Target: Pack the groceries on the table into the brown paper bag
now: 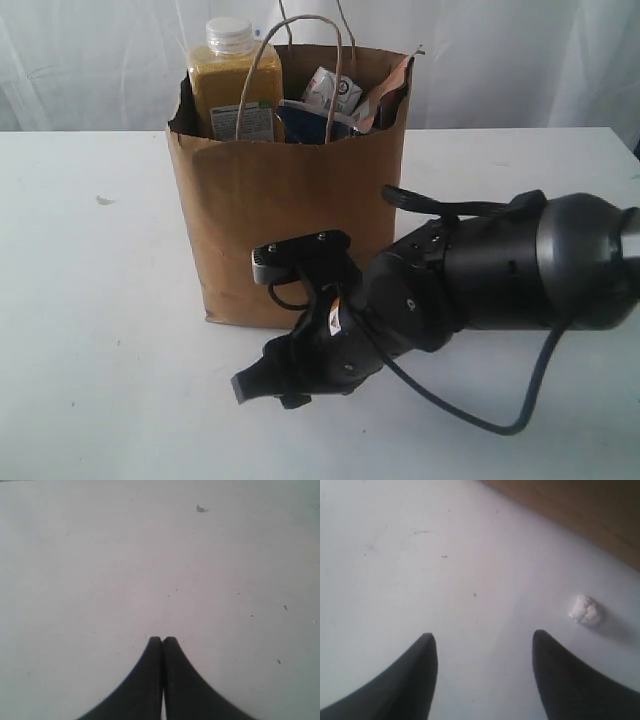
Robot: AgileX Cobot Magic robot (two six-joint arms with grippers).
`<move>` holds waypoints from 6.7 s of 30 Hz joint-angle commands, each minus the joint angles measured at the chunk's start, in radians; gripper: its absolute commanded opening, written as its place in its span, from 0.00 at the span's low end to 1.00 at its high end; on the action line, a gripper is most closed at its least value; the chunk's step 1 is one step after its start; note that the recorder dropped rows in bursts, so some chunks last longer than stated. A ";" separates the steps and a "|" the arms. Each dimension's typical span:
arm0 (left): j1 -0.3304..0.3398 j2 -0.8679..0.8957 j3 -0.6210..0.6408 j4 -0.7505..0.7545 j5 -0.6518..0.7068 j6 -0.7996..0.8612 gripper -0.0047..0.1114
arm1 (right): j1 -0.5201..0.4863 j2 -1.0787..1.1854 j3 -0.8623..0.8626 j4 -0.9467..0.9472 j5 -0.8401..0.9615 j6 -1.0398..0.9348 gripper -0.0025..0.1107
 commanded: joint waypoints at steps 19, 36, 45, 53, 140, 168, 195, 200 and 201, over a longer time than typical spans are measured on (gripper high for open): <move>-0.004 -0.004 0.003 -0.009 -0.005 -0.007 0.04 | -0.125 0.105 -0.042 -0.105 -0.044 0.163 0.45; -0.004 -0.004 0.003 -0.009 -0.005 -0.007 0.04 | -0.125 0.141 -0.040 -0.109 0.012 0.148 0.20; -0.004 -0.004 0.003 -0.009 -0.005 -0.007 0.04 | -0.121 0.141 -0.040 -0.103 -0.005 0.151 0.02; -0.004 -0.004 0.003 -0.009 -0.005 -0.007 0.04 | -0.028 0.084 -0.037 -0.103 0.059 0.151 0.02; -0.004 -0.004 0.003 -0.009 -0.005 -0.007 0.04 | 0.056 0.034 -0.816 -0.475 0.526 0.051 0.21; -0.004 -0.004 0.003 -0.009 -0.005 -0.007 0.04 | -0.387 -0.206 -0.748 -0.948 0.695 0.240 0.02; -0.004 -0.004 0.003 -0.009 -0.005 -0.007 0.04 | -1.024 -0.997 0.393 -0.340 -0.226 0.029 0.02; -0.004 -0.004 0.003 -0.009 -0.005 -0.007 0.04 | -0.922 -1.250 0.507 -0.337 -0.224 0.026 0.02; -0.004 -0.004 0.003 -0.009 -0.005 -0.007 0.04 | -0.903 -1.300 0.521 -0.337 -0.224 0.026 0.02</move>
